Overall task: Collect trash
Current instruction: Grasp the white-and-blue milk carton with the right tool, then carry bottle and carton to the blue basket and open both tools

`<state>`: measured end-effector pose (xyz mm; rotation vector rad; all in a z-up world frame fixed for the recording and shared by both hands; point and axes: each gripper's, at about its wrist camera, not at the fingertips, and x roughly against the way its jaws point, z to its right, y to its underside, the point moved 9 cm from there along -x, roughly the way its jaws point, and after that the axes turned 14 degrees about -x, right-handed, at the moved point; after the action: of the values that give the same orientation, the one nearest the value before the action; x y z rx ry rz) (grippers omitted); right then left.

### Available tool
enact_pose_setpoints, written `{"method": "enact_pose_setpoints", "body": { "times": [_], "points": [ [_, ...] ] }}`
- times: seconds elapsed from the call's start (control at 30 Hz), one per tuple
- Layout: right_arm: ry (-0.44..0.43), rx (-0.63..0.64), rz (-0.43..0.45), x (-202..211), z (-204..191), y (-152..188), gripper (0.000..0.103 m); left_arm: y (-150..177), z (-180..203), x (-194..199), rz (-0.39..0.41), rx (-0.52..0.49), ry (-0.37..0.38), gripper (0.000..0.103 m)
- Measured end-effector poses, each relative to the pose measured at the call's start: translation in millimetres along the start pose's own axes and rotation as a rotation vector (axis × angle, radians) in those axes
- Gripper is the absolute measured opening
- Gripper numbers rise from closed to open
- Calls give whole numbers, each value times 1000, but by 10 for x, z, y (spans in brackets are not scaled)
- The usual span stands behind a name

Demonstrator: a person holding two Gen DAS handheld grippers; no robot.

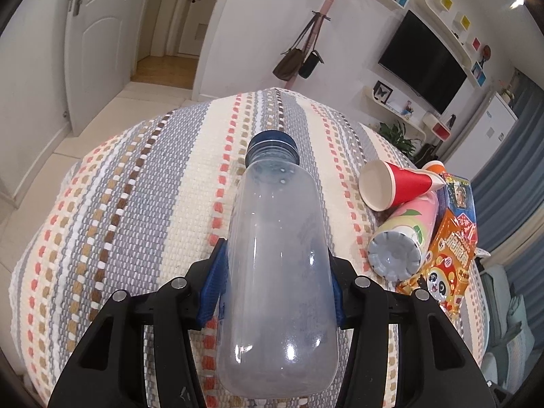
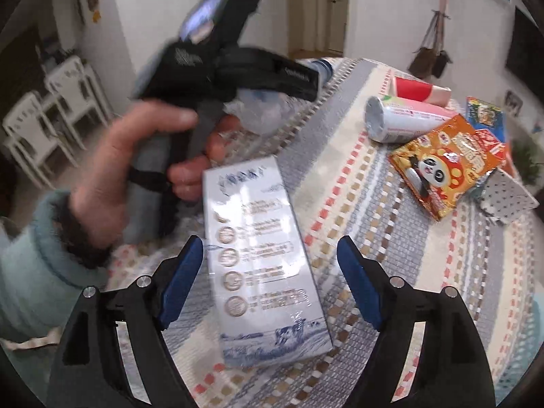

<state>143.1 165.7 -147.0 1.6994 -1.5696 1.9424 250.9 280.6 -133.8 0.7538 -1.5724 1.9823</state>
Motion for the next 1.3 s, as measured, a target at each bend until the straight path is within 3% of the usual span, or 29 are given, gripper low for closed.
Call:
{"method": "enact_pose_setpoints", "body": {
  "times": [0.1,0.13,0.2,0.33,0.6,0.93,1.3],
  "points": [
    [16,-42,-21,-47,78,43,71,2,2,0,-1,-3,-3,49],
    [10,-57,-25,-47,103,53,61,1,3,-2,-2,-6,-4,49],
    [8,-91,-29,-29,175,73,53,-1,15,-10,-5,-12,-7,49],
    [112,-165,14,58,499,27,51,-22,71,-24,-12,-41,-21,48],
    [152,-349,149,590,1143,-104,51,-11,421,210,59,-147,-2,48],
    [284,-528,302,1313,2044,-83,51,-171,1282,660,178,-268,106,48],
    [423,-763,378,1911,3193,485,51,-300,2526,584,191,-429,226,48]
  ]
}}
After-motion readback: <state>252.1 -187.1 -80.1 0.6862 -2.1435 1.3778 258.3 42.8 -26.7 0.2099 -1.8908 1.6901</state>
